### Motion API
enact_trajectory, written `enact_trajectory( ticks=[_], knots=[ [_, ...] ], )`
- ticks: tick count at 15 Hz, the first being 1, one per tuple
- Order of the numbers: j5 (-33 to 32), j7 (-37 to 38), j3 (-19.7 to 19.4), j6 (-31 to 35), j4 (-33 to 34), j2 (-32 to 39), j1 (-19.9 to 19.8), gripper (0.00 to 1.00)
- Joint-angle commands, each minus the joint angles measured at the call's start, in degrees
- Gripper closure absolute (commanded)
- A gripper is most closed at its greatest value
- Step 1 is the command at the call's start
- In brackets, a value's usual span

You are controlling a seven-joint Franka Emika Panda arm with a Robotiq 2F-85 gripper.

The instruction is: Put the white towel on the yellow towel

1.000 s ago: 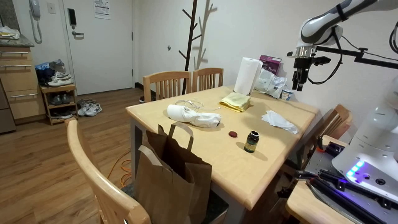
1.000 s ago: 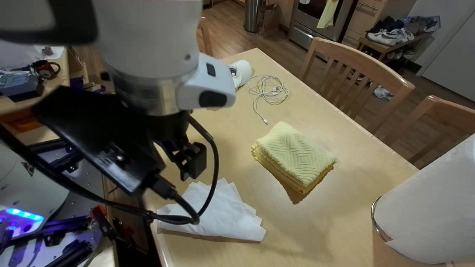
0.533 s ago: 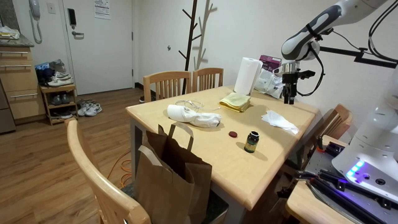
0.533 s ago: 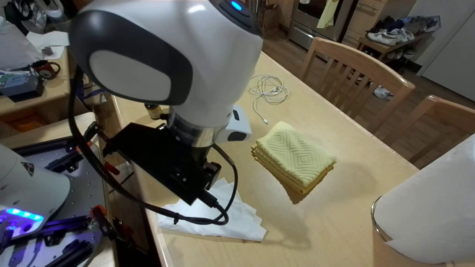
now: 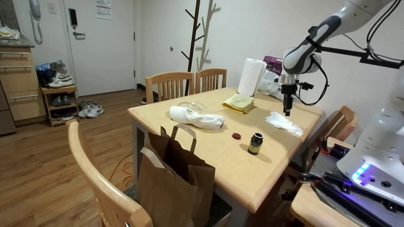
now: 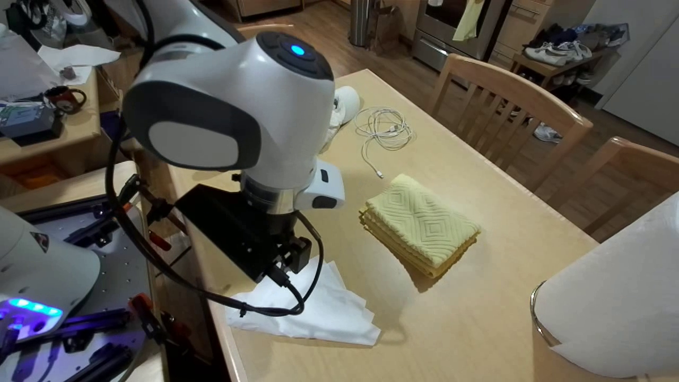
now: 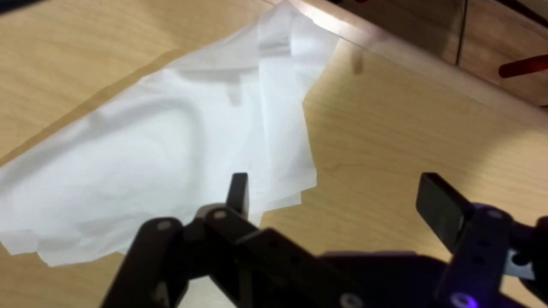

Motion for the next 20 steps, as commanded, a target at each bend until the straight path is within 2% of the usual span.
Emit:
enact_trajectory(
  ticks=[1,2,4,5,9,10,14,16,18,20],
  knots=[
    [-8.8,14.0,0.8,7.1,-1.9,3.7,-0.5,0.00],
    [-5.3,8.0,2.4,4.2,-1.3,2.1,-2.2,0.00],
    [-9.1,12.4,2.2,5.5,-1.6,3.0,-1.9,0.00],
    [-14.3,18.2,0.7,9.2,-2.3,2.8,-0.5,0.00],
    [-21.9,22.6,0.4,16.4,-2.6,3.6,-0.8,0.00],
    [-20.9,21.8,0.9,17.4,-2.7,3.8,-1.7,0.00],
    [-9.6,12.3,4.6,20.9,-4.5,4.4,-7.1,0.00],
    [0.3,2.4,9.7,22.6,-6.1,4.1,-12.6,0.00],
    [7.3,-5.8,10.9,23.3,-6.4,3.6,-15.0,0.00],
    [7.1,-7.4,9.7,23.7,-6.0,4.1,-14.6,0.00]
  ],
)
